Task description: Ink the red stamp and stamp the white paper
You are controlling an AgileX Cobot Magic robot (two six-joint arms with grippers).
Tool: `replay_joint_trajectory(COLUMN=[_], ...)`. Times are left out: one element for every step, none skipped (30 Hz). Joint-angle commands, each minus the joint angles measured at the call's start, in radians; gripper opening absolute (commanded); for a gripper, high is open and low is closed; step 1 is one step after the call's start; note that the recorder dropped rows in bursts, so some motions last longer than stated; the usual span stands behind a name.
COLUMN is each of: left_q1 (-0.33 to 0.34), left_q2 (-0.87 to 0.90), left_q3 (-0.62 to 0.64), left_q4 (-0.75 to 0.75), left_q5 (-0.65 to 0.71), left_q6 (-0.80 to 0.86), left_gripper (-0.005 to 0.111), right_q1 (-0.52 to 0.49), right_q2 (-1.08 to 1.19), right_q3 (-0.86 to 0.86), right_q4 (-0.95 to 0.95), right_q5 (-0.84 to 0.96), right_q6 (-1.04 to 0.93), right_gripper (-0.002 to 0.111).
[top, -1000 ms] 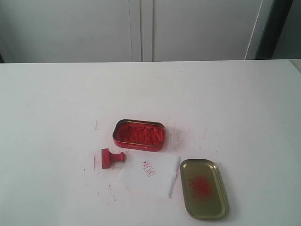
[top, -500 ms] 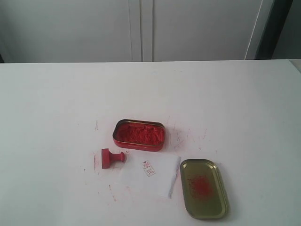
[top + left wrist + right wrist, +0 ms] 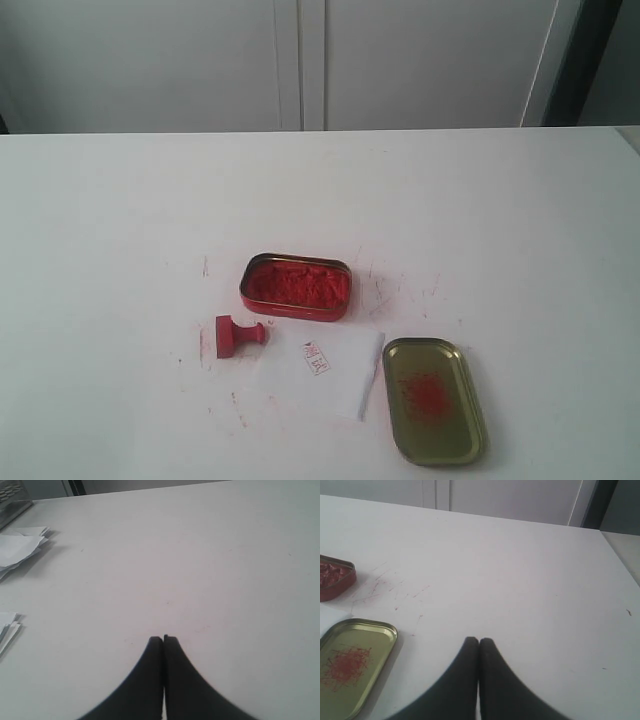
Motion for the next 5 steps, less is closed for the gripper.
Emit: replay_joint_trajectory(left_q1=[0.000, 0.000, 0.000, 0.000, 0.000], left_q2=[0.000, 0.000, 0.000, 0.000, 0.000], left_q3=[0.003, 0.003, 0.003, 0.003, 0.003], left_q4=[-0.003, -0.003, -0.003, -0.003, -0.003], left_q5=[-0.003, -0.003, -0.003, -0.003, -0.003], left_q6=[-0.004, -0.004, -0.004, -0.004, -0.004], left_gripper=[0.000, 0.000, 0.000, 0.000, 0.000], right_q1=[-0.008, -0.008, -0.008, -0.008, -0.008], right_q2=[-0.004, -0.004, -0.004, -0.004, -0.004], right_q3=[0.006, 0.006, 0.006, 0.006, 0.006], right_q4=[-0.005, -0.005, -0.005, -0.005, -0.005], right_q5=[-0.014, -0.014, -0.014, -0.014, -0.014], right_q6=[0.004, 0.004, 0.004, 0.004, 0.004], right_gripper=[0.000, 0.000, 0.000, 0.000, 0.000])
